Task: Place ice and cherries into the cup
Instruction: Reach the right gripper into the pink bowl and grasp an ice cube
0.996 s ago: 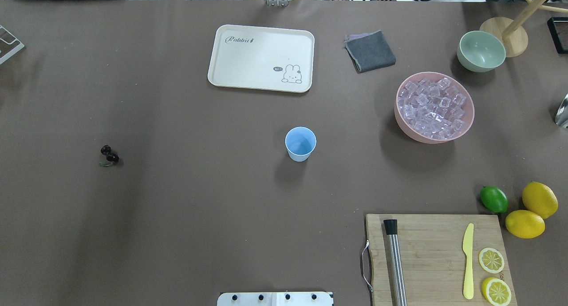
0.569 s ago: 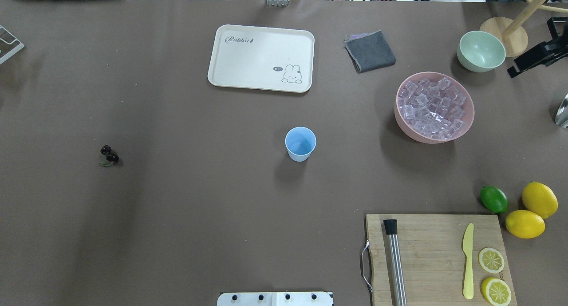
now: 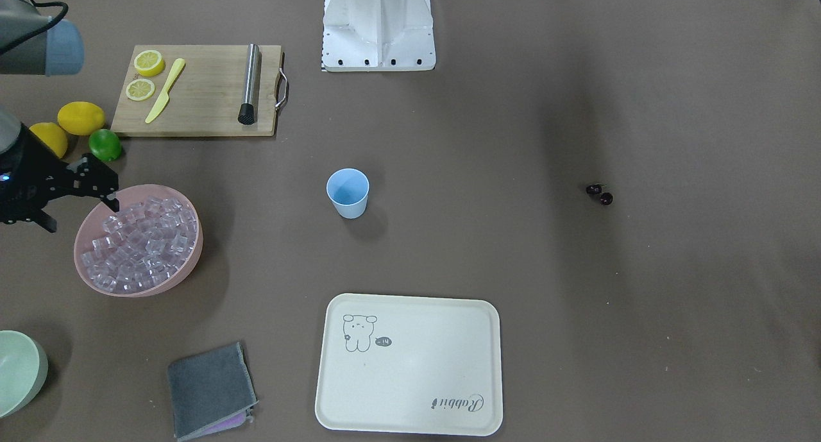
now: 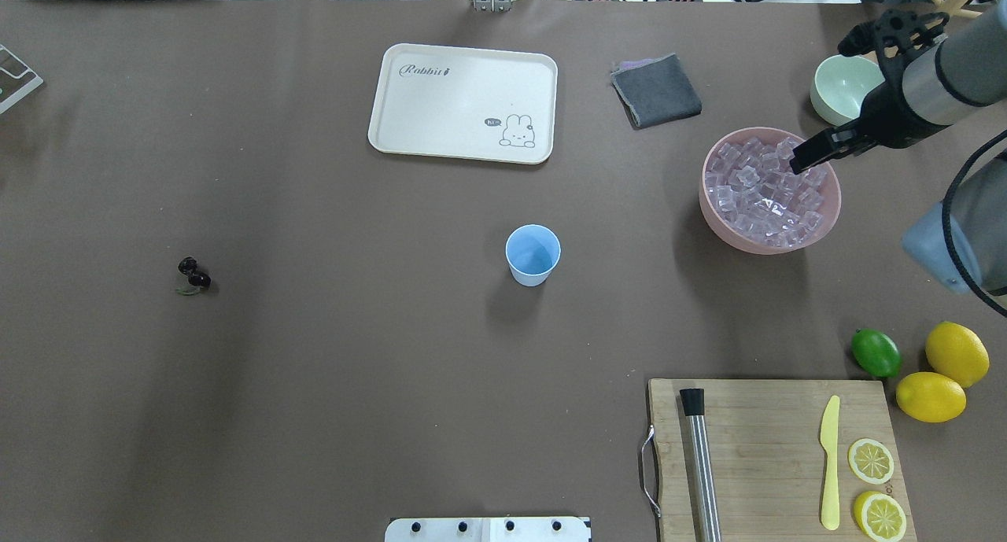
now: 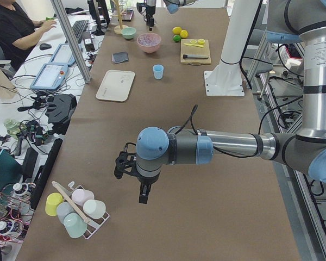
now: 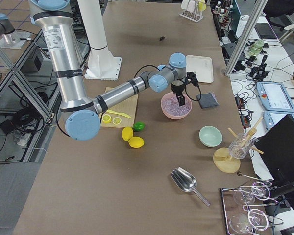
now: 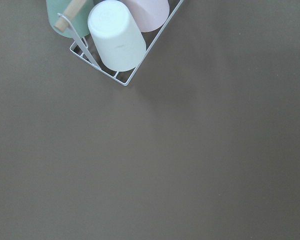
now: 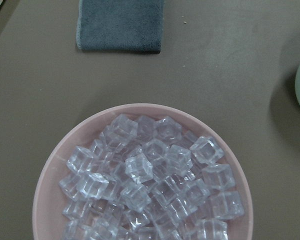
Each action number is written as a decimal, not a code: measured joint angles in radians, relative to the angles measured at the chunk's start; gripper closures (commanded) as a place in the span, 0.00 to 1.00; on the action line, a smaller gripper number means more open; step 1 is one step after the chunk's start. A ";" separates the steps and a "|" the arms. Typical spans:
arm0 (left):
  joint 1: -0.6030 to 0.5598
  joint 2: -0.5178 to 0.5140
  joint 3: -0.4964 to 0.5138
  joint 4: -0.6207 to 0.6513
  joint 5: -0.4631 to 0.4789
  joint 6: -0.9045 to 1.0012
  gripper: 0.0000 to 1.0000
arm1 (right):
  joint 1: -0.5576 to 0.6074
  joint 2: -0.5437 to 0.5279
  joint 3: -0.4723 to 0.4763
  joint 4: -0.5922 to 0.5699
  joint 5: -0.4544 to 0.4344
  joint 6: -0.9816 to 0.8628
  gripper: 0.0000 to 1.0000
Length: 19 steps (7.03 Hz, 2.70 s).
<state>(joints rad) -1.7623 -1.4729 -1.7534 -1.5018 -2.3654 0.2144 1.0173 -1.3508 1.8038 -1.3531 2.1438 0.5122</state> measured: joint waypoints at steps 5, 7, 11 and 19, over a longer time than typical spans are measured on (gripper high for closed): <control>0.000 -0.002 0.001 0.000 0.000 0.000 0.02 | -0.082 0.055 -0.090 0.102 -0.095 0.101 0.05; 0.000 -0.003 0.002 0.000 0.000 -0.002 0.02 | -0.096 0.069 -0.126 0.144 -0.154 0.112 0.14; 0.000 -0.011 0.002 0.000 0.000 -0.006 0.02 | -0.111 0.093 -0.168 0.150 -0.183 0.143 0.17; 0.000 -0.022 -0.004 0.001 0.000 -0.007 0.02 | -0.134 0.077 -0.177 0.150 -0.180 0.148 0.36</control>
<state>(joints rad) -1.7625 -1.4946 -1.7571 -1.5004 -2.3655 0.2071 0.8835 -1.2737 1.6271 -1.2026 1.9637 0.6602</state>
